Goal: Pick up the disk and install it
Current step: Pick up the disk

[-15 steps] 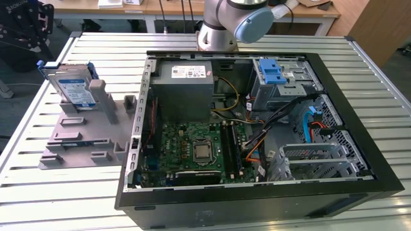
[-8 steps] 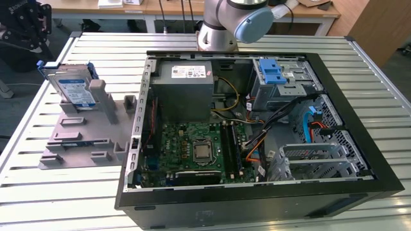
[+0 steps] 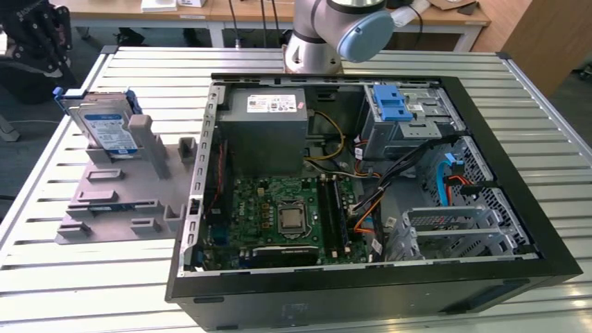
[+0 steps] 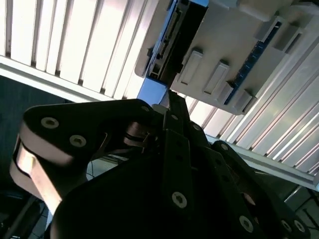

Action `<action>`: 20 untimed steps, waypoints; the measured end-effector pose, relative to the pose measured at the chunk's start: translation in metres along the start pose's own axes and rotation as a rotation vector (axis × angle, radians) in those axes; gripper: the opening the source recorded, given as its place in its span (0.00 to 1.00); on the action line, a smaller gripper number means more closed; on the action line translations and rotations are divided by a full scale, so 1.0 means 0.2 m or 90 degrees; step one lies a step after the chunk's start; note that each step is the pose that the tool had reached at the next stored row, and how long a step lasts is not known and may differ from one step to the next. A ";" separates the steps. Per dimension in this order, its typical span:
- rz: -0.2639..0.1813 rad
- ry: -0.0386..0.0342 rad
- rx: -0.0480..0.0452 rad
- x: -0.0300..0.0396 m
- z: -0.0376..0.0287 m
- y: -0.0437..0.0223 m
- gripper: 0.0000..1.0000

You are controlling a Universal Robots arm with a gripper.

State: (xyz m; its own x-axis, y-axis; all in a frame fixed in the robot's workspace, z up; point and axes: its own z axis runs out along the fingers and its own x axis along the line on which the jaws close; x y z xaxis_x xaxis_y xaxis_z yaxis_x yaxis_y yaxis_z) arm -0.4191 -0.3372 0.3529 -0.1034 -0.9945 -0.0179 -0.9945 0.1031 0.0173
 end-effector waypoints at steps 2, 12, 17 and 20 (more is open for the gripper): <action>-0.023 0.0004 -0.0004 0.000 0.002 0.000 0.11; -0.052 0.0010 -0.0009 0.000 0.005 0.000 0.53; -0.044 0.0019 -0.0007 -0.014 0.023 0.004 0.65; -0.041 0.0019 -0.0007 -0.018 0.041 0.027 0.65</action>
State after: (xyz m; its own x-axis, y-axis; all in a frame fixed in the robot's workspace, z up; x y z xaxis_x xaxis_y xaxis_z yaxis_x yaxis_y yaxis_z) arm -0.4241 -0.3329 0.3448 -0.0389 -0.9991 -0.0161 -0.9991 0.0386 0.0173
